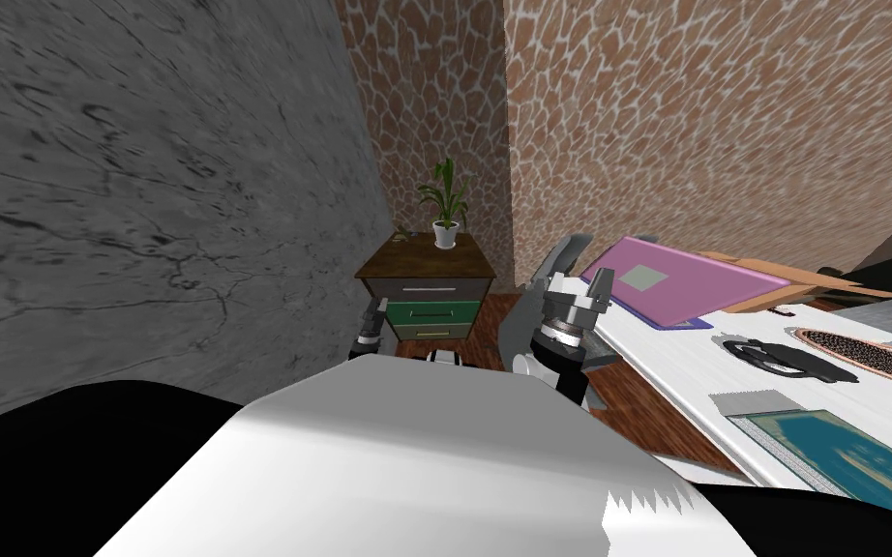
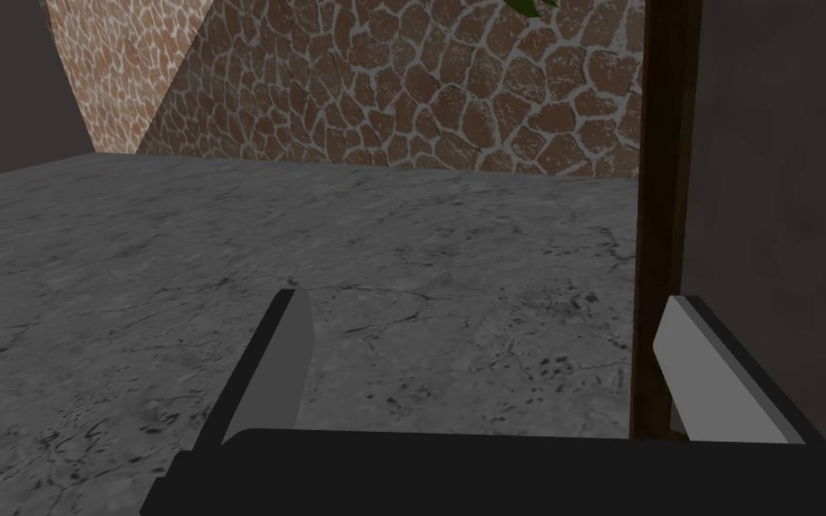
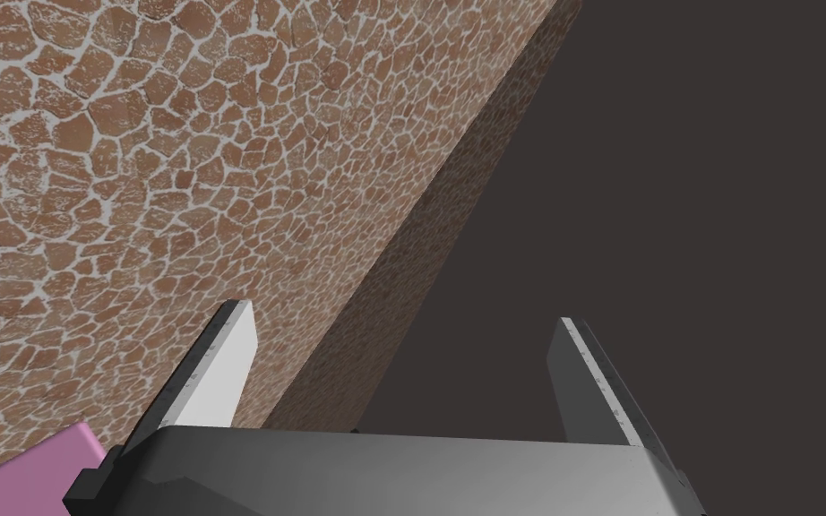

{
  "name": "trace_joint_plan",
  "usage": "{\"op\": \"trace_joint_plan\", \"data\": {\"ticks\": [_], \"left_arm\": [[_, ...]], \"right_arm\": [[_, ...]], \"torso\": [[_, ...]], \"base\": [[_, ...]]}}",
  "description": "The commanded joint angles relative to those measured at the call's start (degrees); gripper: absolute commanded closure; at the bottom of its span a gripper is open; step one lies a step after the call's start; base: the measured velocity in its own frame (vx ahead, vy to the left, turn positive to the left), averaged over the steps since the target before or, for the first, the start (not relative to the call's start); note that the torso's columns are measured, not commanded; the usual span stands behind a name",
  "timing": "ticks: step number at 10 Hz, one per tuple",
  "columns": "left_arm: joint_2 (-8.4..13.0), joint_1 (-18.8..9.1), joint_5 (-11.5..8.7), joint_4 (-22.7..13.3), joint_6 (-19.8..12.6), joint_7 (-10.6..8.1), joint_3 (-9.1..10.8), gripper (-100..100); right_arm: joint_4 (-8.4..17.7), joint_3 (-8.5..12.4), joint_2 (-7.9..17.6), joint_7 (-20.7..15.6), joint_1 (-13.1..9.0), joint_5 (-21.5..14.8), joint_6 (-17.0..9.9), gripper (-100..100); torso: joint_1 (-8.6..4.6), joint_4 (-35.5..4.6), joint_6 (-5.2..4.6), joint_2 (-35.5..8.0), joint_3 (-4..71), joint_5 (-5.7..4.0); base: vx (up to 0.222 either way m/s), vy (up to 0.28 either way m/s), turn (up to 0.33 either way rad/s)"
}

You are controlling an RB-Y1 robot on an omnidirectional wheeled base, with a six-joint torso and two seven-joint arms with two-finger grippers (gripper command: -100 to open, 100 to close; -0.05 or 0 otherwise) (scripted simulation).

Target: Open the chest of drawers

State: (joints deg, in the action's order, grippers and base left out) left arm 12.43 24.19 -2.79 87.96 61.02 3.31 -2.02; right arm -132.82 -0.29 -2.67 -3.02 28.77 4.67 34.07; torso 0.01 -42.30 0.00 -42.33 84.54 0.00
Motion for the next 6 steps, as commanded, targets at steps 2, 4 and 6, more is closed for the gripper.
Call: {"op": "trace_joint_plan", "data": {"ticks": [2, 4, 6], "left_arm": [[-0.26, -0.72, 0.65, -6.24, 5.19, -0.10, -0.45, -100], [-0.43, -0.96, 0.89, -9.79, 8.09, -0.15, -0.61, -100], [-0.66, -1.20, 1.12, -12.04, 10.19, -0.20, -0.77, -100]], "right_arm": [[0.00, 0.00, 0.00, 0.00, 0.00, 0.00, 0.00, 0], [0.00, 0.00, 0.00, 0.00, 0.00, 0.00, 0.00, 0], [0.00, 0.00, 0.00, 0.00, 0.00, 0.00, 0.00, 0]], "torso": [[0.01, 0.03, 0.00, 0.12, 0.07, 0.01], [-0.05, 0.04, -0.01, 0.09, 0.07, -0.01], [0.00, -0.02, -0.01, -0.09, -0.05, 0.01]], "base": [[0.121, -0.008, 0.042], [0.104, -0.011, 0.027], [0.080, -0.009, 0.023]]}}
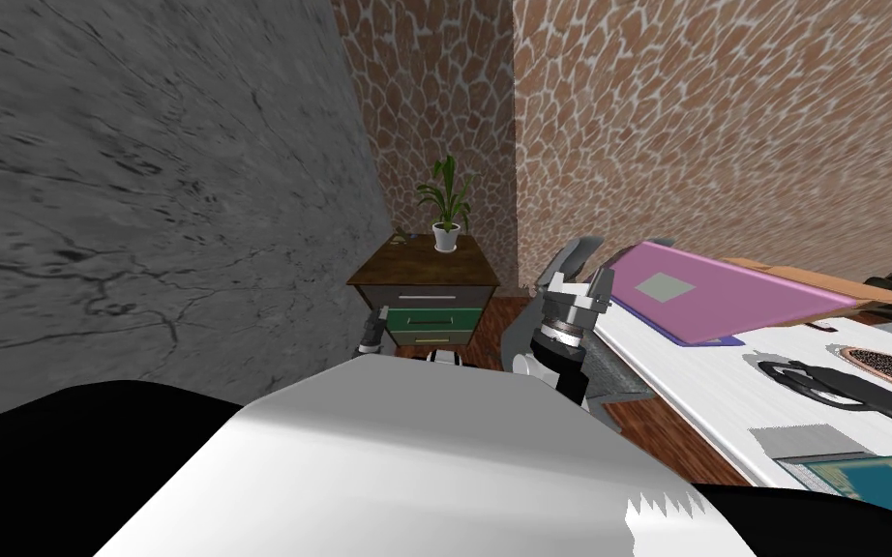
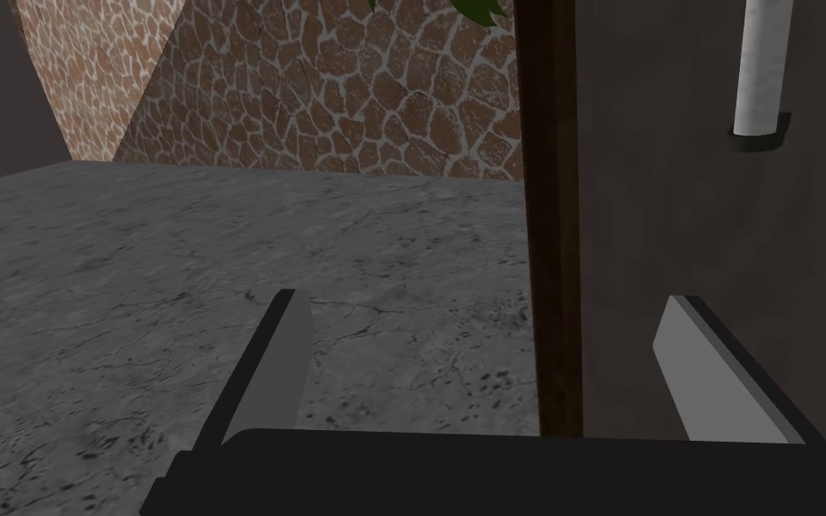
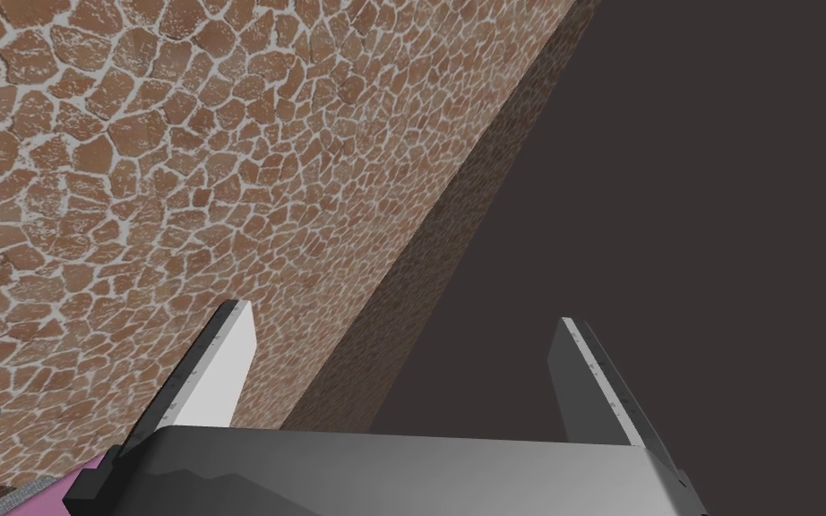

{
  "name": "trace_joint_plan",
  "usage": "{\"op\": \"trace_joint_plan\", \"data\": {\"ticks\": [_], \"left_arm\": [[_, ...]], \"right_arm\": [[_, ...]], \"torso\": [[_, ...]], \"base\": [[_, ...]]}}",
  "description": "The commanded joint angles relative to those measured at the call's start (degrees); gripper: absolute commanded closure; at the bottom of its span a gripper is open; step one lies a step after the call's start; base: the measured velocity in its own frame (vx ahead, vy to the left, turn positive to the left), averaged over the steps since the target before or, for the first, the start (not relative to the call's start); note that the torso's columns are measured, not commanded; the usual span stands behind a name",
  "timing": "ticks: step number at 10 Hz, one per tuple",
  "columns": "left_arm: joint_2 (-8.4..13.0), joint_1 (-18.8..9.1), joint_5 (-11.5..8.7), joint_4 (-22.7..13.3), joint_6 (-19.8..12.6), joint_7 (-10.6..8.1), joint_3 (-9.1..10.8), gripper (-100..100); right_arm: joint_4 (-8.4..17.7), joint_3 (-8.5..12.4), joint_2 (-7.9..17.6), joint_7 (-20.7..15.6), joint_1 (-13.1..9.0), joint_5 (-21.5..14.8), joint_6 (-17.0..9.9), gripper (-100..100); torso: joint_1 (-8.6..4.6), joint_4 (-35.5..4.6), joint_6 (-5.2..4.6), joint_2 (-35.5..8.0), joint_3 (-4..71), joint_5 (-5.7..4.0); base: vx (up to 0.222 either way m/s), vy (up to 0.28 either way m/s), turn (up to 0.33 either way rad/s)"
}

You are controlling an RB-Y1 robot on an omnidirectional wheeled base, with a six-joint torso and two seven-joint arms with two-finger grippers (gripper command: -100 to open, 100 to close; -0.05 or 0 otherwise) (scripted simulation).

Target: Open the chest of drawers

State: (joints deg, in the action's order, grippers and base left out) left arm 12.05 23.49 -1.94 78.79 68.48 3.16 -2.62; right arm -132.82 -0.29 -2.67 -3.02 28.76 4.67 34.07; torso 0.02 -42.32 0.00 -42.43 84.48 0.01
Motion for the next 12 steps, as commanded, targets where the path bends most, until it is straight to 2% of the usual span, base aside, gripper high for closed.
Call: {"op": "trace_joint_plan", "data": {"ticks": [1, 3, 4, 6, 9, 10, 12], "left_arm": [[-0.28, -0.50, 0.28, -3.68, 2.74, -0.06, -0.18, -100], [-0.93, -0.95, 0.72, -7.83, 6.60, -0.15, -0.48, -100], [-0.93, -0.95, 0.72, -8.57, 6.73, -0.15, -0.48, -100], [-1.86, -1.35, 1.12, -12.55, 10.35, -0.24, -0.75, -100], [-4.02, -1.88, 1.63, -18.26, 14.99, -0.35, -1.10, -100], [-4.02, -1.88, 1.63, -18.70, 14.99, -0.35, -1.10, -100], [-6.10, -2.16, 1.91, -21.79, 17.49, -0.41, -1.29, -100]], "right_arm": [[0.00, 0.00, 0.00, 0.00, 0.00, 0.00, 0.00, 0], [0.00, 0.00, 0.00, 0.00, 0.00, 0.00, 0.00, 0], [0.00, 0.00, 0.00, 0.00, 0.01, 0.00, 0.00, 0], [0.00, 0.00, 0.00, 0.00, 0.00, 0.00, 0.00, 0], [0.00, 0.00, 0.00, 0.00, 0.01, 0.00, 0.00, 0], [0.00, 0.00, 0.00, 0.00, 0.01, 0.00, 0.00, 0], [0.00, 0.00, 0.00, 0.00, 0.00, 0.00, 0.00, 0]], "torso": [[-0.03, 0.02, 0.01, 0.10, 0.04, -0.01], [-0.02, 0.04, 0.01, 0.15, 0.09, -0.01], [-0.02, 0.07, 0.01, 0.25, 0.15, -0.01], [0.00, 0.03, 0.01, 0.11, 0.07, 0.00], [-0.04, 0.06, 0.00, 0.19, 0.12, -0.01], [-0.03, 0.04, 0.01, 0.12, 0.08, -0.01], [0.02, 0.00, 0.00, -0.01, -0.01, 0.00]], "base": [[0.074, -0.013, 0.018], [0.096, -0.013, 0.039], [0.097, -0.010, 0.017], [0.094, -0.010, 0.031], [0.122, -0.019, 0.036], [0.075, -0.017, 0.014], [0.060, -0.010, 0.024]]}}
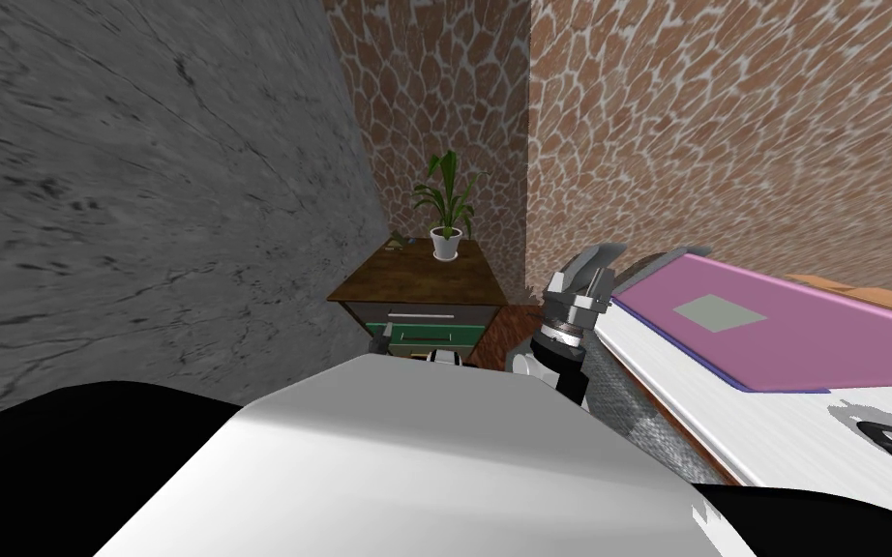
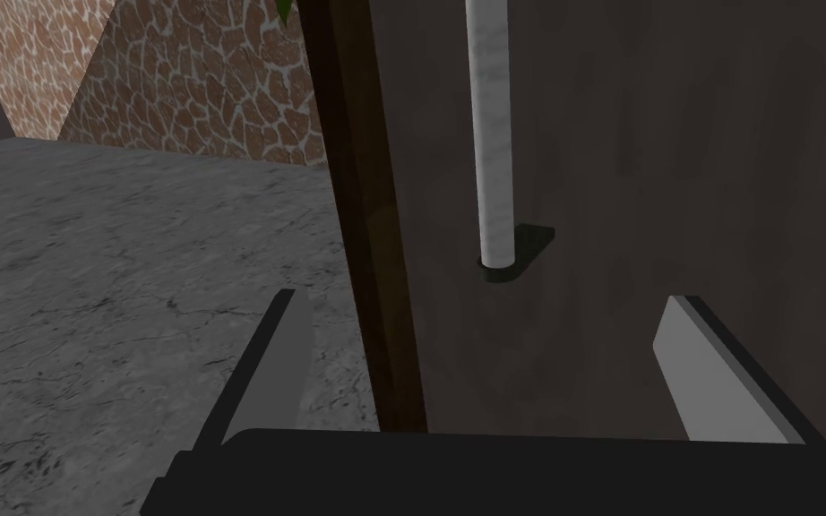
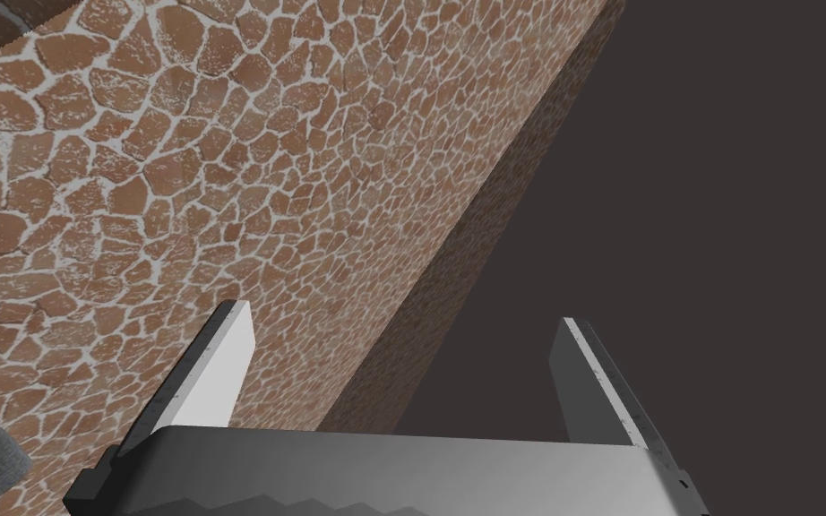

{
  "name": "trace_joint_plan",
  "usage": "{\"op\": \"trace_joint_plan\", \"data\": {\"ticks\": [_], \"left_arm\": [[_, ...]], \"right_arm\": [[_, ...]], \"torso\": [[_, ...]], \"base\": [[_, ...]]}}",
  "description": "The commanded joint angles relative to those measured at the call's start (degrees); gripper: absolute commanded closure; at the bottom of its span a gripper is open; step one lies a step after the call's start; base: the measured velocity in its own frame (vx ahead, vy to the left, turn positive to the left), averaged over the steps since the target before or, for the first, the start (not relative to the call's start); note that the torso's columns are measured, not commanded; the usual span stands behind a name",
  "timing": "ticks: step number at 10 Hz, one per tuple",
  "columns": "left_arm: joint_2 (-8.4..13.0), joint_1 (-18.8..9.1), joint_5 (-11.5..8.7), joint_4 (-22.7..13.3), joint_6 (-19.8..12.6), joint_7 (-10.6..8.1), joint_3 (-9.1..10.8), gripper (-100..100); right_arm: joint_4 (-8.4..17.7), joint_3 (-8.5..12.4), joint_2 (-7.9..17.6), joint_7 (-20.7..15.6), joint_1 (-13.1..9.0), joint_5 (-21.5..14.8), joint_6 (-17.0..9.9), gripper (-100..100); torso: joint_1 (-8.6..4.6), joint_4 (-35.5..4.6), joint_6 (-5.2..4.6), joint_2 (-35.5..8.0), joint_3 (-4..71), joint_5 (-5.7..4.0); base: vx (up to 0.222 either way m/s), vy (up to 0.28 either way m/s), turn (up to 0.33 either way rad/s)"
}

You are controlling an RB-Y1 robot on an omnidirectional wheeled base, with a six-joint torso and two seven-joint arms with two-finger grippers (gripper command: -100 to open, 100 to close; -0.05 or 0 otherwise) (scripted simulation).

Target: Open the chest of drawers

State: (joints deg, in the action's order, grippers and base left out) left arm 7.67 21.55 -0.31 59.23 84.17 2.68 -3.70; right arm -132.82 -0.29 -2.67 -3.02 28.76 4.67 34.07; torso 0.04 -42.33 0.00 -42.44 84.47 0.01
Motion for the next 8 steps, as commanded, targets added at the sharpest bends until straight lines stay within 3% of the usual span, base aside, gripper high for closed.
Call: {"op": "trace_joint_plan", "data": {"ticks": [1, 5, 6, 7, 8], "left_arm": [[-3.02, -0.34, 0.39, -3.53, 2.84, 0.05, -0.29, -100], [-9.24, -0.62, 0.68, -6.66, 5.48, -0.01, -0.49, -100], [-10.15, -0.64, 0.70, -6.88, 5.67, -0.02, -0.50, -100], [-9.45, -1.04, 0.62, -7.53, 5.94, 0.00, -0.40, -100], [-9.74, -1.76, 0.66, -6.16, 3.92, 0.21, -0.41, -100]], "right_arm": [[0.00, 0.00, 0.00, 0.00, 0.00, 0.00, 0.00, 0], [0.00, 0.00, 0.00, 0.00, 0.00, 0.00, 0.00, 0], [0.00, 0.00, 0.00, 0.00, -0.01, 0.00, 0.00, 0], [0.00, 0.00, 0.00, 0.00, -0.01, 0.00, 0.00, 0], [0.00, 0.00, 0.00, 0.00, -0.01, 0.00, 0.00, 0]], "torso": [[-0.02, 0.02, 0.00, 0.09, 0.05, 0.00], [-0.05, 0.04, 0.00, 0.13, 0.08, -0.01], [0.01, 0.04, -0.01, 0.13, 0.09, 0.00], [0.01, 0.04, 0.00, 0.14, 0.09, 0.00], [0.01, 0.04, 0.00, 0.14, 0.09, 0.00]], "base": [[0.059, -0.009, 0.033], [0.012, -0.019, 0.053], [0.003, -0.005, 0.013], [0.000, 0.000, 0.000], [-0.019, 0.004, 0.018]]}}
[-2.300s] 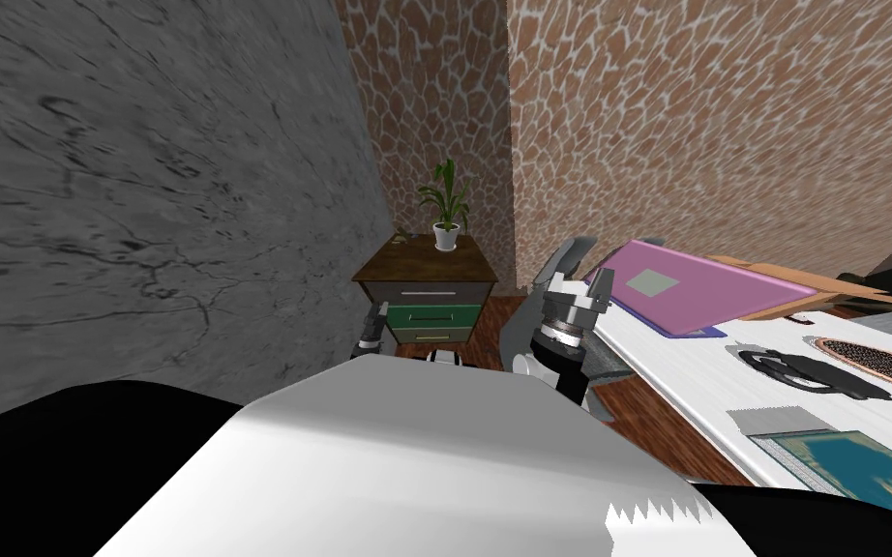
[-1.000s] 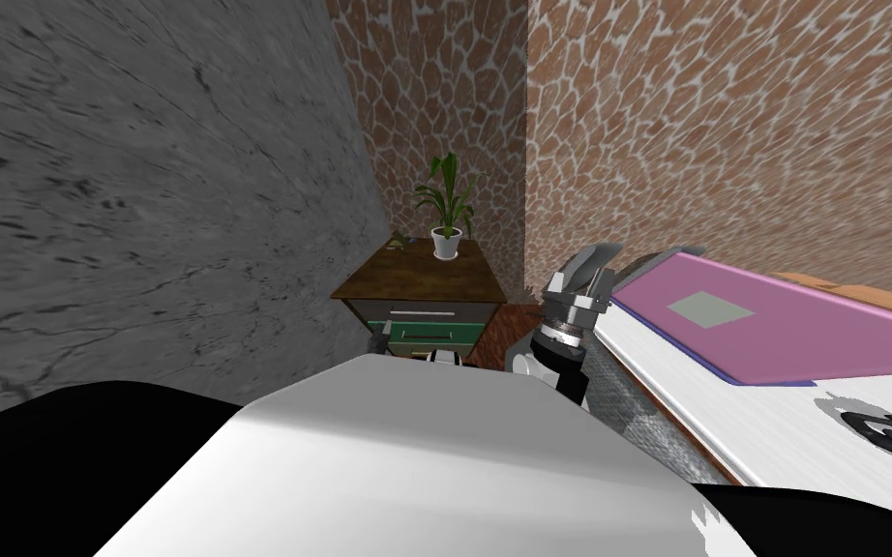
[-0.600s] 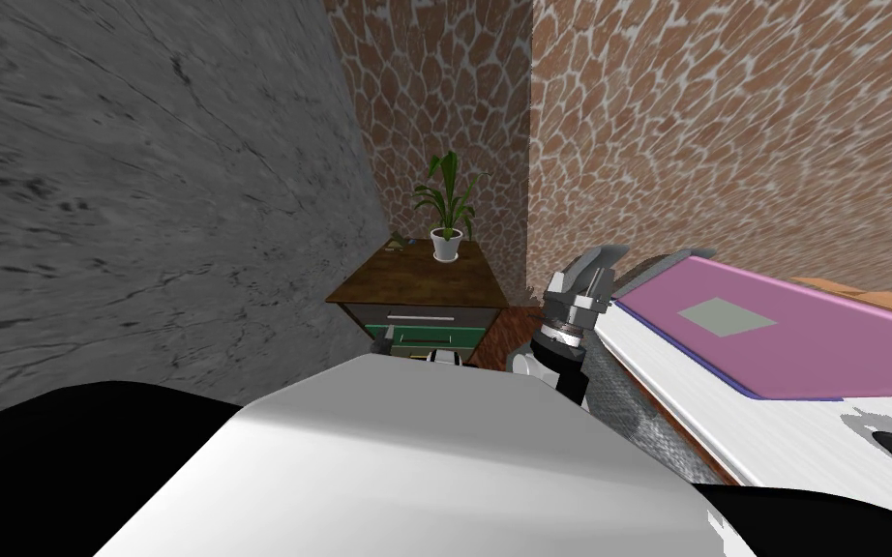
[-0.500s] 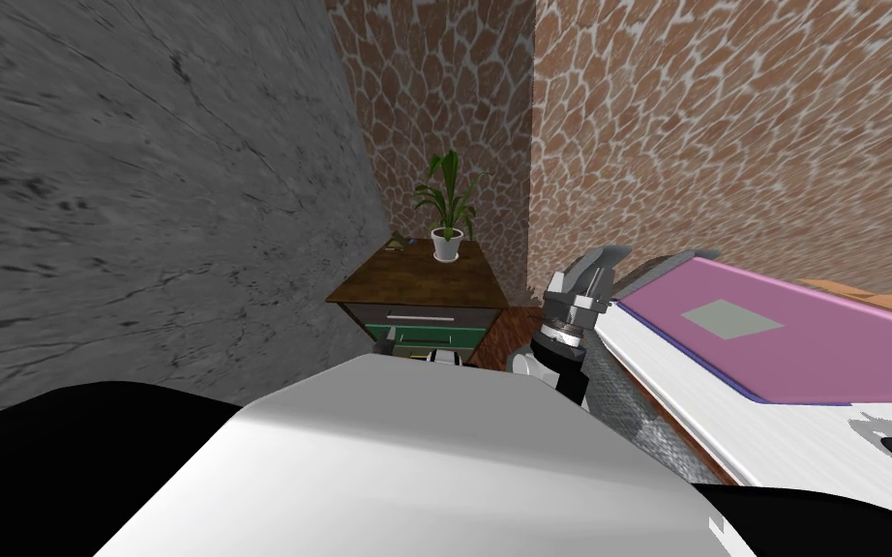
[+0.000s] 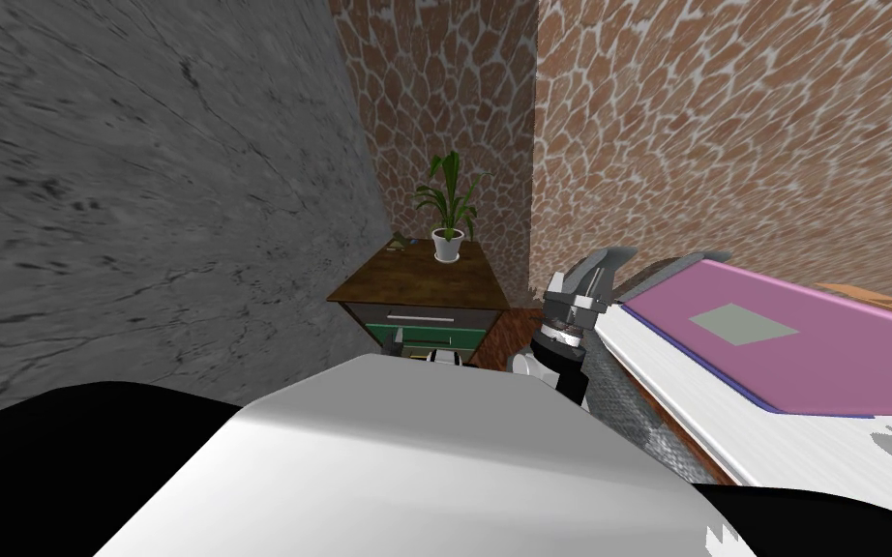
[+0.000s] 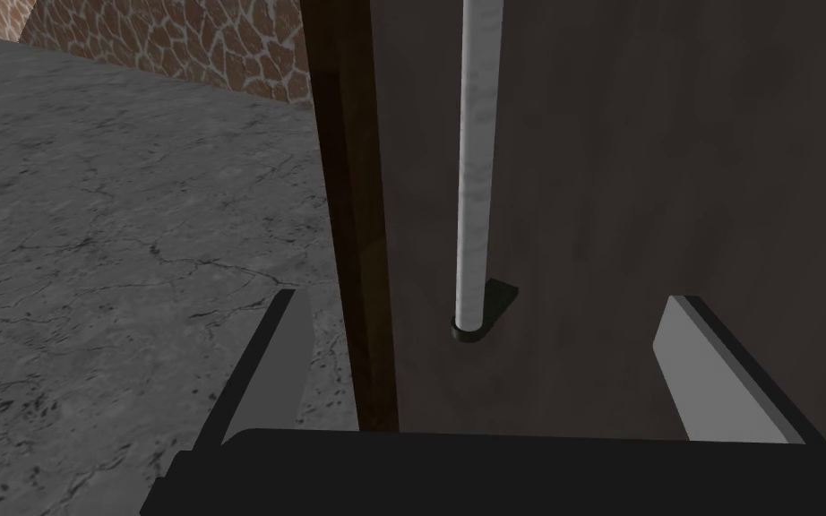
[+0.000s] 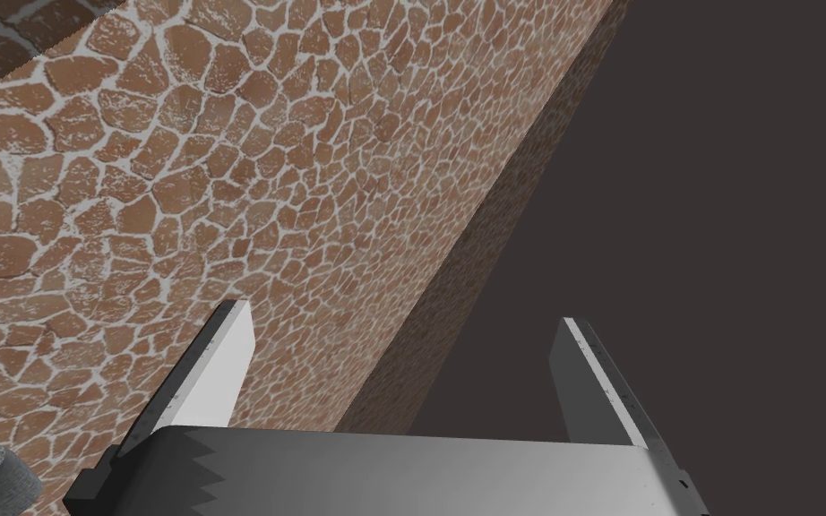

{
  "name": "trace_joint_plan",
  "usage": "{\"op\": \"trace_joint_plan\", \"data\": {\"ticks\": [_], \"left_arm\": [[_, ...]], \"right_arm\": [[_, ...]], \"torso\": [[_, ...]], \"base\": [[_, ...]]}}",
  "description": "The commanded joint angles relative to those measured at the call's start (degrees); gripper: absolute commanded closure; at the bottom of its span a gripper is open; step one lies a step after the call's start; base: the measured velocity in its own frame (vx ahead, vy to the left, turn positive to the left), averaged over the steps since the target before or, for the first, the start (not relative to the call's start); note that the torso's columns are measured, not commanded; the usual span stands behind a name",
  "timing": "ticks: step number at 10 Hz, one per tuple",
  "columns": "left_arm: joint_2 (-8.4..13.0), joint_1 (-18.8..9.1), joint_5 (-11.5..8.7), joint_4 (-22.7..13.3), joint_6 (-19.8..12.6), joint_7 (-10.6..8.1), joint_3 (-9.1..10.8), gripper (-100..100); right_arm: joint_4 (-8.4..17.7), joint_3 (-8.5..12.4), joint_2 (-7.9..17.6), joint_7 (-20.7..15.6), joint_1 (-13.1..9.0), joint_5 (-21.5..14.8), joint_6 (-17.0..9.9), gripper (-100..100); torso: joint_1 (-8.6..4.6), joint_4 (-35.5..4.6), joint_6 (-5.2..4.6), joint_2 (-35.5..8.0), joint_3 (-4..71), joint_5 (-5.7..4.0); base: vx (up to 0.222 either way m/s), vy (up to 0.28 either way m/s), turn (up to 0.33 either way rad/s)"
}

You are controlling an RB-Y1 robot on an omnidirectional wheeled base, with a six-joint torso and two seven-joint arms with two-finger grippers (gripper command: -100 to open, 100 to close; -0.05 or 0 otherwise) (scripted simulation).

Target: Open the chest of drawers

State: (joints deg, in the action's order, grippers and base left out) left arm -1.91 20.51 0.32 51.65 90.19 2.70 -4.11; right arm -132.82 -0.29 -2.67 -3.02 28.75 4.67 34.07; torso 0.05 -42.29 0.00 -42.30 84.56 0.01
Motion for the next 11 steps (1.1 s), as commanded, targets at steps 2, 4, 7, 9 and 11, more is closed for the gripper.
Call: {"op": "trace_joint_plan", "data": {"ticks": [2, 4, 7, 9, 11], "left_arm": [[-0.31, -1.43, 0.05, 2.85, -4.20, 0.39, 0.01, -100], [-0.46, -2.14, 0.07, 4.27, -6.30, 0.59, 0.02, -100], [-0.69, -3.21, 0.11, 6.41, -9.45, 0.88, 0.03, -100], [-0.84, -3.56, 0.13, 6.41, -9.69, 1.03, 0.03, -100], [-0.46, -2.14, 0.07, 4.27, -6.30, 0.59, 0.02, 100]], "right_arm": [[0.00, 0.00, 0.00, 0.00, 0.00, 0.00, 0.00, 0], [0.00, 0.00, 0.00, 0.00, 0.00, 0.00, 0.00, 0], [0.00, 0.00, 0.00, 0.00, 0.00, 0.00, 0.00, 0], [0.00, 0.00, 0.00, 0.00, 0.00, 0.00, 0.00, 0], [0.00, 0.00, 0.00, 0.00, 0.00, 0.00, 0.00, 0]], "torso": [[-0.03, -0.02, 0.00, -0.07, -0.05, 0.00], [-0.04, 0.00, 0.00, 0.01, 0.00, 0.00], [-0.05, 0.01, 0.00, 0.04, 0.02, -0.01], [-0.05, 0.00, 0.00, 0.00, 0.00, -0.01], [-0.07, 0.03, 0.01, 0.11, 0.06, -0.01]], "base": [[-0.041, 0.006, 0.012], [-0.032, 0.007, 0.010], [-0.026, 0.006, 0.011], [-0.020, 0.003, 0.005], [0.033, -0.007, -0.022]]}}
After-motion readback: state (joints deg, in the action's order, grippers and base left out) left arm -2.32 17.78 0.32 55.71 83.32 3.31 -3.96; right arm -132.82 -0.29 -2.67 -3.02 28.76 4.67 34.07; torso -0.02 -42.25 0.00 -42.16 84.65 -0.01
